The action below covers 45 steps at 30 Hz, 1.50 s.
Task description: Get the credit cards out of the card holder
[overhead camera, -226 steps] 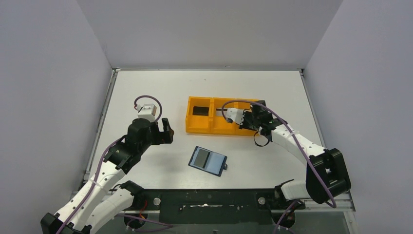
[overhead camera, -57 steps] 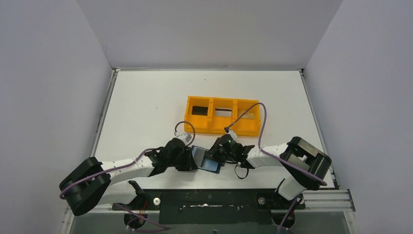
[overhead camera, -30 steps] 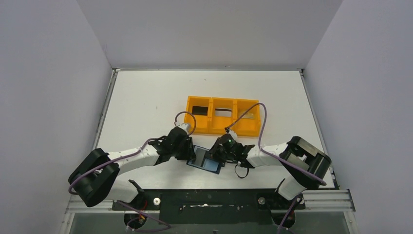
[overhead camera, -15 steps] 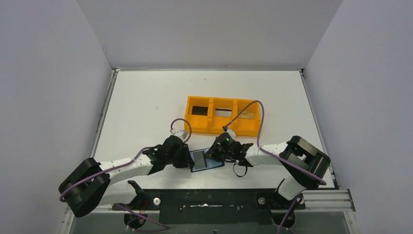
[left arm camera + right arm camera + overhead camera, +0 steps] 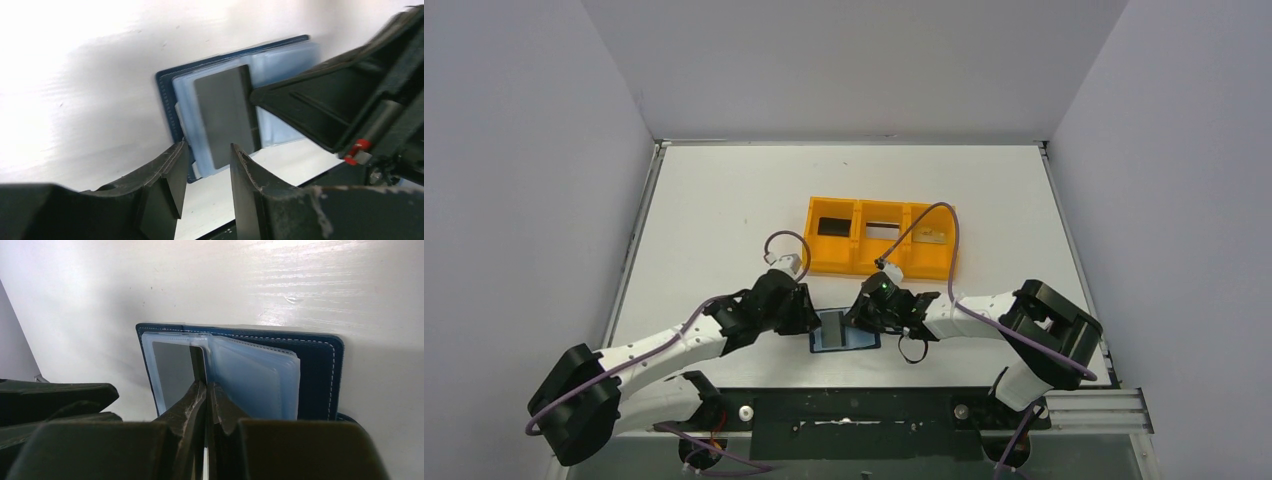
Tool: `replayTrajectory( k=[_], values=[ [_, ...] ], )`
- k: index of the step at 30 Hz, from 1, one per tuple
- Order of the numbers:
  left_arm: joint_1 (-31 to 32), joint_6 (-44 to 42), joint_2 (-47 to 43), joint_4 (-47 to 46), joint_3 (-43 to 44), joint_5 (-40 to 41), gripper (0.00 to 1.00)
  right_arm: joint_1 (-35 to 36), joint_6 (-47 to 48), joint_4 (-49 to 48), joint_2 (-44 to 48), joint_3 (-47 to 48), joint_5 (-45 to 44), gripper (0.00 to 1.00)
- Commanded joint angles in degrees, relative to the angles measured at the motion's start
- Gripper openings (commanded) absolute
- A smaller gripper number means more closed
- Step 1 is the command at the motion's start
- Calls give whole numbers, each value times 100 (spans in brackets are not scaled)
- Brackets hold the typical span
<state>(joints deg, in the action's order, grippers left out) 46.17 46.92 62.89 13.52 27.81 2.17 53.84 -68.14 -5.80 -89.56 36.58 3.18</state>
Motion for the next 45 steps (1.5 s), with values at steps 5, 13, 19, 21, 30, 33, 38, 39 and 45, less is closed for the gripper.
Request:
replayTrajectory(
  k=[5, 13, 19, 21, 30, 33, 38, 39, 45],
  values=[
    [65, -387, 490, -1153, 340, -1245, 36, 19, 6, -243, 123, -21, -92, 0],
    [119, 50, 1218, -578, 90, -429, 26, -21, -117, -334, 144, -124, -21, 0],
    [118, 177, 1236, -487, -153, -292, 21, -117, -231, -605, 208, -286, 97, 1],
    [120, 162, 1217, -508, -178, -304, 20, -175, -302, -861, 186, -377, 243, 3],
    [127, 55, 1234, -506, -144, -347, 15, -130, -283, -869, -171, -307, 391, 28],
    [126, 55, 1233, -492, -145, -348, 14, -58, -159, -736, -196, -212, 325, 18],
    [126, 46, 1184, -392, -120, -255, 13, -43, -100, -574, 6, -177, 152, 4],
    [125, 34, 1174, -360, -110, -244, 13, -61, -91, -474, 92, -185, 81, 2],
    [120, -16, 1176, -236, -105, -161, 13, -266, 21, -345, 529, -360, 72, 3]
  ],
)
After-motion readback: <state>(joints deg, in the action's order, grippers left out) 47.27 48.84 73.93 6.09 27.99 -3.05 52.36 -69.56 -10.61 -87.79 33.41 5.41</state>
